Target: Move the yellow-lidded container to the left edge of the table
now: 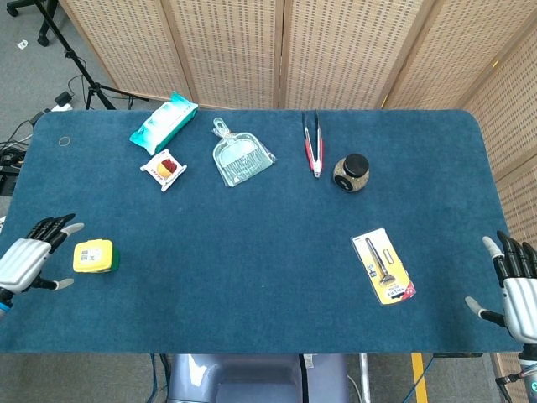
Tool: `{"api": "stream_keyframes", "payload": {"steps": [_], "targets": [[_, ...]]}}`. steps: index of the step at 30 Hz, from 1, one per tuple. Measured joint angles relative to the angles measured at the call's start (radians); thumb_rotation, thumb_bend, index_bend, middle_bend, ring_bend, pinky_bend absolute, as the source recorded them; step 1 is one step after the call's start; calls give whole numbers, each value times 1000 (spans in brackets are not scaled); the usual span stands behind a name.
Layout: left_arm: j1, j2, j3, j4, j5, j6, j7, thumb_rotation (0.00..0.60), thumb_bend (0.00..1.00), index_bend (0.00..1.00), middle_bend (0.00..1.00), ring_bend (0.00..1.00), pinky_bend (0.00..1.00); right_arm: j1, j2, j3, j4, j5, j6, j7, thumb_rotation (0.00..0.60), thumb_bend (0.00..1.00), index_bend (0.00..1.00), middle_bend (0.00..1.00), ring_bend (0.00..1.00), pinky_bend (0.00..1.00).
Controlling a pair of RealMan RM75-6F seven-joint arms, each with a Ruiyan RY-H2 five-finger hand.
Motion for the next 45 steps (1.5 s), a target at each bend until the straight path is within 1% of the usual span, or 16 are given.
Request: {"api": "stream_keyframes", "payload": {"steps": [3, 6, 14, 16, 18, 19, 22, 23, 24, 27, 30, 32, 36, 40, 43, 45], "targets": [[8, 4, -13, -41, -49, -32, 47, 600, 0, 0, 0, 0, 42, -2, 2, -3, -2, -8, 4, 3, 600, 0, 51, 0, 0, 0], [9, -10, -34, -73, -92, -70, 48, 600, 0, 0, 0, 0, 61, -4, 5, -5, -4, -13, 9, 8, 600, 0, 51, 0, 0, 0], [-4, -63, -55, -86, -144, -175, 63, 600, 0, 0, 0, 0, 107, -10, 15, -4, -5, -13, 17, 32, 600, 0, 51, 0, 0, 0], [-6, -73, -63, -89, -165, -192, 75, 600, 0, 0, 0, 14, 142, -10, 17, -3, -4, -11, 16, 37, 600, 0, 51, 0, 0, 0], [-9, -81, -70, -93, -184, -211, 88, 600, 0, 13, 3, 65, 203, -9, 18, -2, -3, -10, 16, 39, 600, 0, 51, 0, 0, 0], [-10, -85, -74, -95, -193, -220, 91, 600, 1, 36, 15, 89, 222, -9, 18, -2, -3, -11, 16, 41, 600, 0, 51, 0, 0, 0], [-12, -103, -90, -95, -222, -235, 111, 600, 29, 188, 106, 177, 293, -10, 20, -1, -3, -10, 16, 47, 600, 0, 51, 0, 0, 0], [-12, -111, -95, -92, -231, -238, 119, 600, 53, 251, 153, 216, 320, -10, 21, -1, -3, -9, 16, 49, 600, 0, 51, 0, 0, 0], [-12, -122, -102, -88, -242, -242, 127, 600, 72, 292, 184, 242, 336, -10, 22, -1, -2, -9, 15, 51, 600, 0, 51, 0, 0, 0], [-10, -144, -119, -76, -258, -241, 143, 600, 130, 384, 254, 303, 366, -9, 24, 0, -2, -6, 11, 58, 600, 0, 51, 0, 0, 0], [-5, -161, -133, -68, -262, -220, 153, 600, 178, 455, 307, 352, 396, -8, 25, 0, -1, -7, 10, 60, 600, 0, 51, 0, 0, 0], [-3, -170, -141, -61, -260, -209, 158, 600, 228, 504, 343, 384, 418, -7, 25, -1, 0, -6, 7, 61, 600, 0, 51, 0, 0, 0], [2, -181, -149, -53, -250, -200, 161, 600, 260, 521, 353, 395, 423, -6, 24, 0, 1, -2, 3, 58, 600, 0, 51, 0, 0, 0], [9, -166, -149, -64, -235, -191, 144, 600, 286, 537, 359, 402, 423, -5, 22, 0, 2, -2, 2, 56, 600, 0, 51, 0, 0, 0], [8, -124, -139, -99, -203, -192, 115, 600, 312, 548, 368, 412, 423, -5, 21, 0, 2, -1, 0, 55, 600, 0, 51, 0, 0, 0], [3, -79, -130, -139, -178, -200, 82, 600, 336, 556, 376, 421, 423, -4, 20, 0, 3, 0, 0, 53, 600, 0, 51, 0, 0, 0]]}}
